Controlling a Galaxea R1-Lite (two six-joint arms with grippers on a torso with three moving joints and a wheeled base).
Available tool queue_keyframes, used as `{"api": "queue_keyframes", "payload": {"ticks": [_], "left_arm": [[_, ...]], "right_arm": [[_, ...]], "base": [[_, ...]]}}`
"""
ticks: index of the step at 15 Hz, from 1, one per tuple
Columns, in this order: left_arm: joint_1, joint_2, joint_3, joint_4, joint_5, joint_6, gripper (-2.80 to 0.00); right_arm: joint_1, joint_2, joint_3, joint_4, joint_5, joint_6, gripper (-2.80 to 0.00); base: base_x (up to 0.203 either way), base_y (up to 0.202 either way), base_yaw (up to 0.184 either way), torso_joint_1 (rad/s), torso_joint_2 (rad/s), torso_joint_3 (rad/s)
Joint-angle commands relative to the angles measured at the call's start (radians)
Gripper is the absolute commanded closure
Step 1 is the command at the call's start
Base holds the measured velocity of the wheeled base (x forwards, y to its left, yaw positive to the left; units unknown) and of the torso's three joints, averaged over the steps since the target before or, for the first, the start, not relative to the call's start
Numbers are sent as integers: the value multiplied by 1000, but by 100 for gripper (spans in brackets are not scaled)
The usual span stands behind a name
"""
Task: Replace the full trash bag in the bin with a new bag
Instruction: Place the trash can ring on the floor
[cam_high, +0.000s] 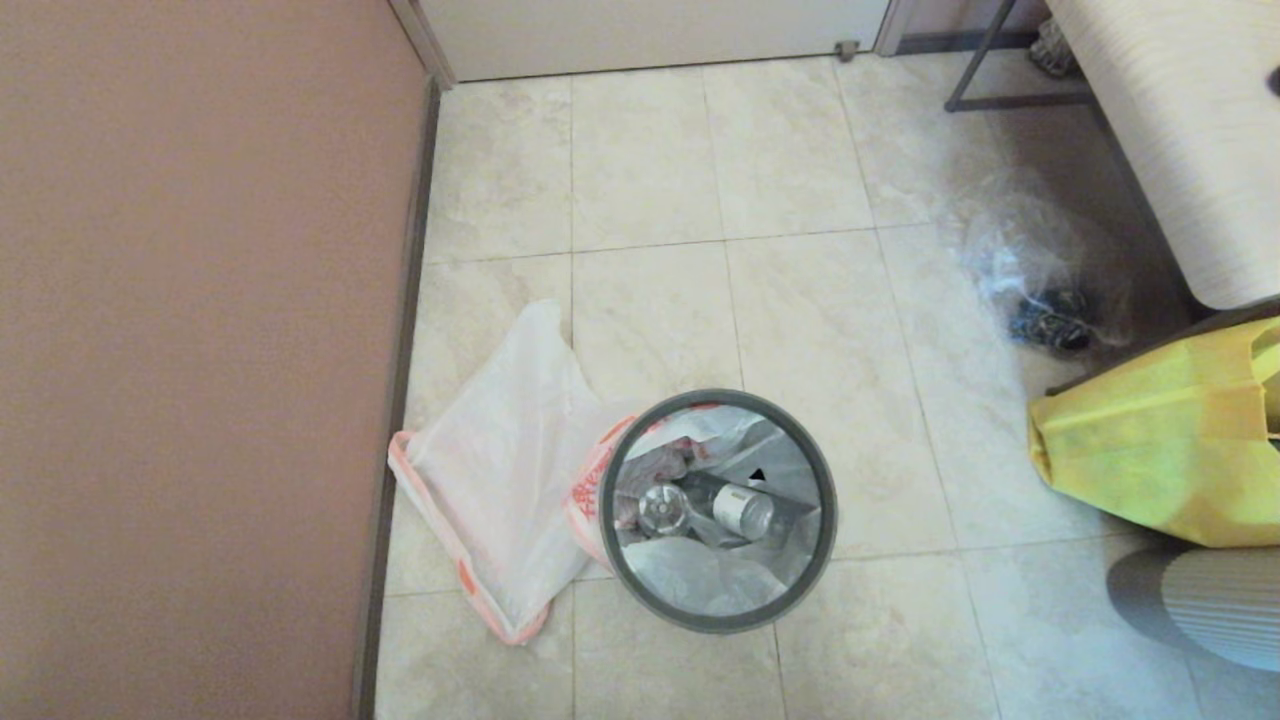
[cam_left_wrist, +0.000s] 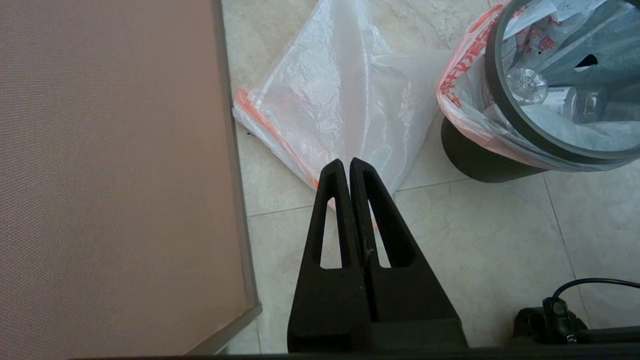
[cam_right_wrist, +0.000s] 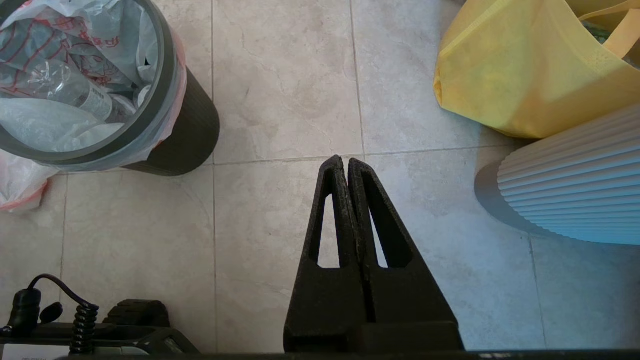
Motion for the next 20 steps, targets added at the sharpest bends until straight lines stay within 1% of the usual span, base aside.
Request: {"api": "queue_keyframes", "payload": {"ticks": [1,8,10,12,15,17,20], "left_arm": [[0,1,11,-1,0,0,0],[0,1,11,-1,0,0,0],[0,1,11,-1,0,0,0],[0,1,11,-1,0,0,0],[0,1,11,-1,0,0,0],[0,1,11,-1,0,0,0],[0,1,11,-1,0,0,0]], "right_arm": [[0,-1,0,-1,0,0,0],[0,-1,-1,1,-1,-2,0],[0,-1,-28,-1,-21,-8,0],[0,0,-121,22,-66,-11,0],[0,21,-271,202,-82,-23,0],[1,107,-362,263,-73,-27,0],[2,292,-494,281,-69,-27,0]], "base": [[0,0,0,0,0,0],[0,0,0,0,0,0],[0,0,0,0,0,0],[0,0,0,0,0,0],[0,0,0,0,0,0],[0,0,0,0,0,0],[0,0,0,0,0,0]]}}
